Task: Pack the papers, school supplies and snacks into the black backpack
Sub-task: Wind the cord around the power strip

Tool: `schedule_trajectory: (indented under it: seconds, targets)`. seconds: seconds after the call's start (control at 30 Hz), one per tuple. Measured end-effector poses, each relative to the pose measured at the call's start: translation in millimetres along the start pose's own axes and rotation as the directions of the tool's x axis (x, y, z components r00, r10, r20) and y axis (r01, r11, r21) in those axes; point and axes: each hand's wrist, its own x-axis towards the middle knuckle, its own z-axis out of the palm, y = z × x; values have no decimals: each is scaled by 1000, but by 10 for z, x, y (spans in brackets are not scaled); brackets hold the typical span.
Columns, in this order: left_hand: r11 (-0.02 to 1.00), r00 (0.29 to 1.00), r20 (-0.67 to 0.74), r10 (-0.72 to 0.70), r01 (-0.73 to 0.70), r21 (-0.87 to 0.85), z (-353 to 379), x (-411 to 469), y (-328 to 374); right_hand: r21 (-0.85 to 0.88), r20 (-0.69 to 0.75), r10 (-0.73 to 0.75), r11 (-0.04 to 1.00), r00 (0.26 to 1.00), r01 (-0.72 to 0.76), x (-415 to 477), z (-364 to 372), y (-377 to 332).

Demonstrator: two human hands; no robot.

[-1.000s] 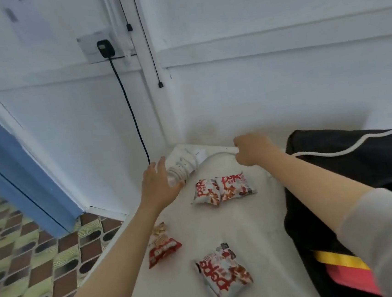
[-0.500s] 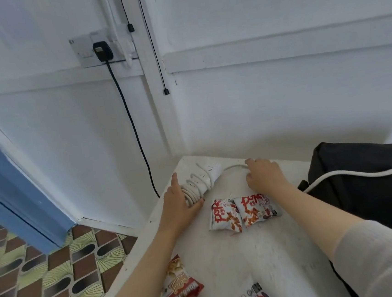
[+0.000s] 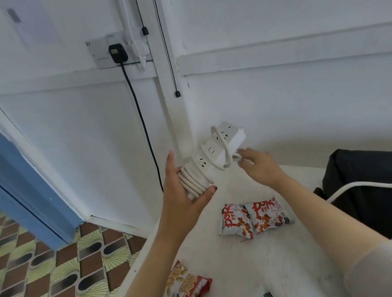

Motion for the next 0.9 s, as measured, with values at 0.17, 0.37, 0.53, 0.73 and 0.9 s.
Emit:
schedule_trajectory:
  seconds: [0.17, 0.37, 0.53, 0.73, 0.9]
  targets:
    - [993, 985, -168, 30, -49, -108, 49, -35, 172, 640, 6, -88, 766, 996, 64, -233, -158, -352]
    - [969, 961, -272, -57, -13, -248, 20, -70, 332, 551, -198, -141, 803, 970, 229, -500, -196, -546]
    - [974, 956, -292, -38, -29, -223, 12, -140, 384, 541, -231, -176, 794, 957, 277, -748, -264, -708]
    - [994, 951, -309, -28, -6, -110, 62, -211, 406, 131, -288, -289, 933, 913, 337, -1056, -288, -873]
    - [999, 950, -312, 13, 4, 53, 59, -325, 399, -241, -118, -480, 863, 869, 444, -1188, -381, -950]
